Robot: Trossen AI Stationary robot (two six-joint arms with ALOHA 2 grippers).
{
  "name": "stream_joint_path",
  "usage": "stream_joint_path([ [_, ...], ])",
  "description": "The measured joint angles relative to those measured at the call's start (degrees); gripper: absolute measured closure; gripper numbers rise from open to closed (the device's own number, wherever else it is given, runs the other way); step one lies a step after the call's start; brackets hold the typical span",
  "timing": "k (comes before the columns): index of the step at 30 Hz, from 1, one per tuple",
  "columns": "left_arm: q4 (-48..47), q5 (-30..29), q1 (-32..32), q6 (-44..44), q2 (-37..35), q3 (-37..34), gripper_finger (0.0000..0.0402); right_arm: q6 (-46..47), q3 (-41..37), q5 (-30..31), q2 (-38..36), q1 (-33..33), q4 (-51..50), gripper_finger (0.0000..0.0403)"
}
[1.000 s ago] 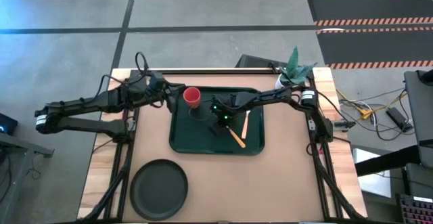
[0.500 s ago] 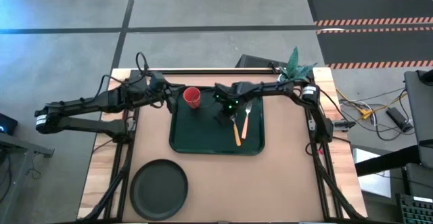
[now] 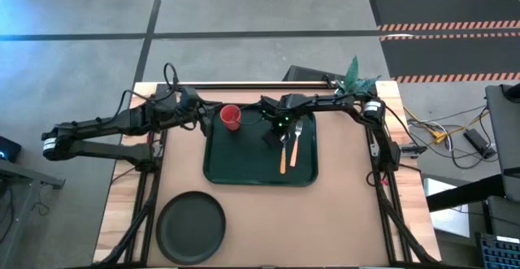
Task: Pick and place plate/cup/fork/spoon on tray
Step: Put the brown spoon on the black tray, then adjust the utensils
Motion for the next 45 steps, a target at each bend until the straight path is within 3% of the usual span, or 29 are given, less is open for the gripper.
stream_joint_path([
  [6, 0.0, 0.0, 0.0, 0.0, 0.0, 0.0, 0.0402, -0.3, -0.1, 4.8, -2.3, -0.1, -1.7, 0.0394],
  [13, 0.0, 0.0, 0.0, -0.2, 0.0, 0.0, 0.0402, 2.7, -0.7, 7.9, -10.7, 1.2, -6.9, 0.0394],
  [26, 0.0, 0.0, 0.0, 0.0, 0.0, -0.2, 0.0402, 13.1, -13.2, 3.2, -12.9, 7.1, -3.8, 0.0394],
  [45, 0.1, 0.0, 0.0, 0.0, 0.0, -0.6, 0.0402, 19.9, -17.5, 3.2, -12.9, 12.2, 3.2, 0.0394],
])
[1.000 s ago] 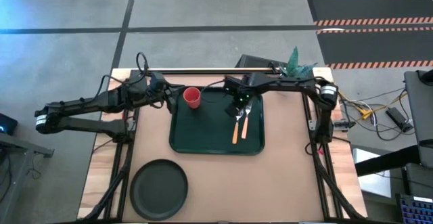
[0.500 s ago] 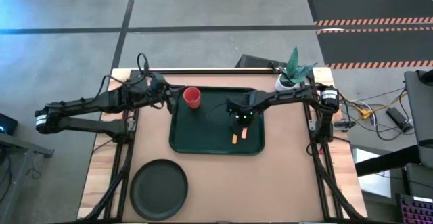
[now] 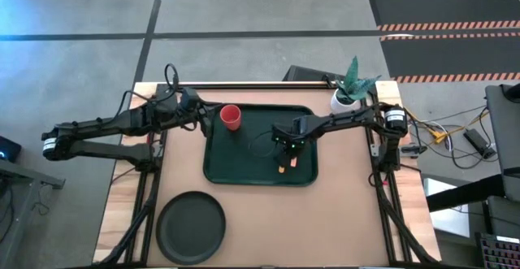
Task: Pick and place plate/cup/fork/spoon on tray
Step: Adjust the utensils
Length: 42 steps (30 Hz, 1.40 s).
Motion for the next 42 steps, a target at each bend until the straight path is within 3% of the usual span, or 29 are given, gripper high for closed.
stream_joint_path([
  [27, -2.5, 0.0, 0.0, -1.4, 0.0, 0.0, 0.0402, -0.3, 1.0, -0.9, -0.7, 1.6, -3.2, 0.0394],
  [30, -2.5, 0.0, 0.0, -1.4, 0.0, 0.0, 0.0402, -1.7, 2.1, 1.6, -2.5, 1.4, -3.2, 0.0394],
  [34, -2.5, 0.0, 0.0, -1.4, 0.0, 0.0, 0.0402, -3.7, 2.7, 6.3, -6.1, -1.4, -3.4, 0.0394],
  [42, -2.5, 0.0, 0.0, -1.4, -0.1, 0.0, 0.0402, -6.5, 0.7, 6.6, -8.2, -8.7, -3.8, 0.0394],
])
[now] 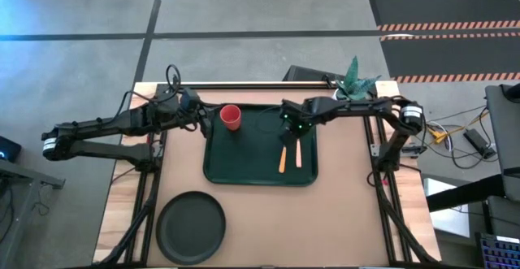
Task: Pick and place plate/cup/fork/spoon on tray
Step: Adjust the utensils
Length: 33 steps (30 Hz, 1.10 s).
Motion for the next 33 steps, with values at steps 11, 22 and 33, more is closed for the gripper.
stream_joint_path([
  [11, 0.0, 0.0, 0.0, 0.0, -0.1, 0.0, 0.0402, -0.2, -5.1, -0.4, 3.1, -0.5, 2.3, 0.0394],
  [22, 0.0, 0.0, 0.0, 0.0, 0.1, 0.0, 0.0402, -0.3, -7.4, 0.0, 3.3, -0.8, 4.3, 0.0394],
  [33, 0.0, 0.0, 0.0, 0.0, 0.1, 0.0, 0.0402, -3.3, -4.8, 0.0, 3.3, -3.2, 5.8, 0.0394],
])
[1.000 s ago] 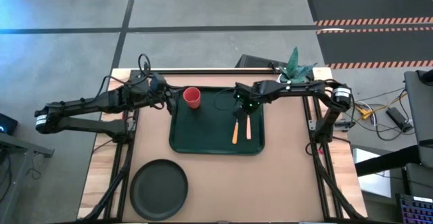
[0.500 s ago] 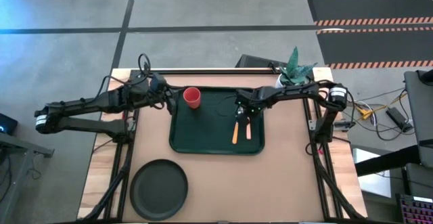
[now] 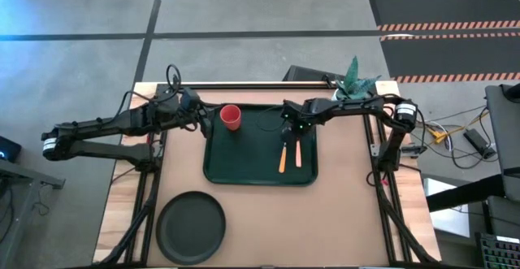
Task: Pick and place plate/cup/fork/spoon on tray
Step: Adjust the utensils
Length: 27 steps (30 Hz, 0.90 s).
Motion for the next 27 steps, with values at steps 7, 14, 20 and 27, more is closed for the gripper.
stream_joint_path([
  [7, 0.0, 0.0, 0.0, 0.2, -0.1, 0.0, 0.0402, -0.9, -1.2, 0.2, 0.0, -2.0, 1.1, 0.0394],
  [14, 0.0, 0.0, 0.0, 0.4, -0.1, 0.0, 0.0402, -0.3, -4.4, -0.3, 0.0, -2.5, 5.7, 0.0394],
  [20, 0.0, 0.0, 0.0, 0.3, -0.1, 0.0, 0.0402, 0.8, -5.9, -1.5, -0.2, -1.9, 6.2, 0.0394],
  [27, 0.0, 0.0, 0.0, 0.1, -0.1, 0.0, 0.0402, 2.9, -6.1, -2.8, -0.2, 0.2, 6.0, 0.0394],
])
